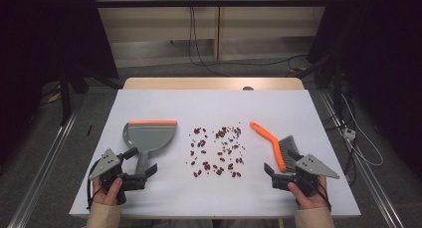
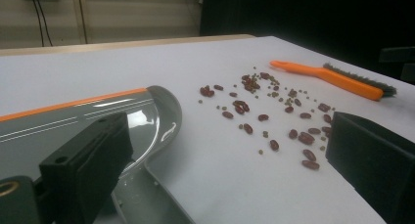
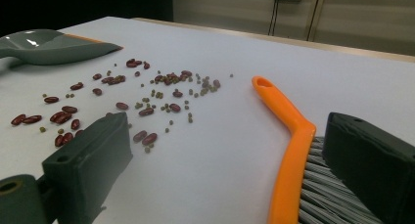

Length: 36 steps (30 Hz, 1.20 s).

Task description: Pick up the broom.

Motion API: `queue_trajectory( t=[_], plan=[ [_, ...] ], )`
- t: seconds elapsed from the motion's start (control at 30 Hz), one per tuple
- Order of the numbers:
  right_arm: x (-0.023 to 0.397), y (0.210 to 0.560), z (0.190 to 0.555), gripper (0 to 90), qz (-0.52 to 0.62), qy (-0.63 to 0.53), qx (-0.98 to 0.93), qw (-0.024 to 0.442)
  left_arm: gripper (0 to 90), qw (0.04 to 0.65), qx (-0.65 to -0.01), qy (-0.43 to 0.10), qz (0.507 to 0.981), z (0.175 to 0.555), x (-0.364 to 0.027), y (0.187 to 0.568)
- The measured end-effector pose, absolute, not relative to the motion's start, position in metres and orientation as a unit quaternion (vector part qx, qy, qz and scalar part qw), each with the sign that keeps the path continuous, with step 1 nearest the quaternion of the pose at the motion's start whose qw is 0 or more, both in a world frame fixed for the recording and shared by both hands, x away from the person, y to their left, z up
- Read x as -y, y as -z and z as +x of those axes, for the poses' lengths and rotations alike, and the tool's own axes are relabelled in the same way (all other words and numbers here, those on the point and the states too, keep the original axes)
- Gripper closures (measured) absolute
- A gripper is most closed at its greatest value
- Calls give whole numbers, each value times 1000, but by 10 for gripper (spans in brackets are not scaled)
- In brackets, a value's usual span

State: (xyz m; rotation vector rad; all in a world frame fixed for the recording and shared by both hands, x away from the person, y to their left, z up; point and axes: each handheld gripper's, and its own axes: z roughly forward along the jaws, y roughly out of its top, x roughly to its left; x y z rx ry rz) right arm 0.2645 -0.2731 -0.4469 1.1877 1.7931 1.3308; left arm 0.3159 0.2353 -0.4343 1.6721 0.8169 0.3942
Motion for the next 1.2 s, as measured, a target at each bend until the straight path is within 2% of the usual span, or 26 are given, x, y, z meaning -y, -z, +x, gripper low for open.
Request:
queue_trajectory(
  t=[0.4, 0.63, 0.67, 0.8, 0.9, 0.93, 1.0, 1.17, 1.2],
  plan=[
    [271, 439, 272, 54, 454, -483, -684, 306, 29, 582, -348, -169, 715, 316, -235, 434],
    [273, 430, 287, 40, 483, -456, -689, 290, 29, 582, -348, -169, 715, 318, -235, 434],
    [275, 426, 294, 76, 496, -449, -691, 274, 29, 582, -348, -168, 716, 318, -235, 434],
    [278, 423, 305, 91, 505, -432, -697, 269, 29, 584, -351, -169, 712, 319, -236, 434],
    [280, 421, 319, 130, 524, -422, -698, 246, 29, 584, -352, -168, 712, 320, -236, 434],
    [282, 421, 329, 217, 527, -415, -704, 233, 29, 586, -352, -166, 711, 320, -236, 434],
    [283, 420, 334, 228, 532, -409, -705, 230, 29, 587, -352, -165, 710, 320, -236, 434],
    [282, 418, 358, 428, 532, -362, -736, 210, 29, 587, -351, -165, 711, 319, -237, 434],
    [282, 418, 358, 428, 532, -362, -736, 210, 29, 588, -351, -164, 710, 319, -237, 434]
  ],
)
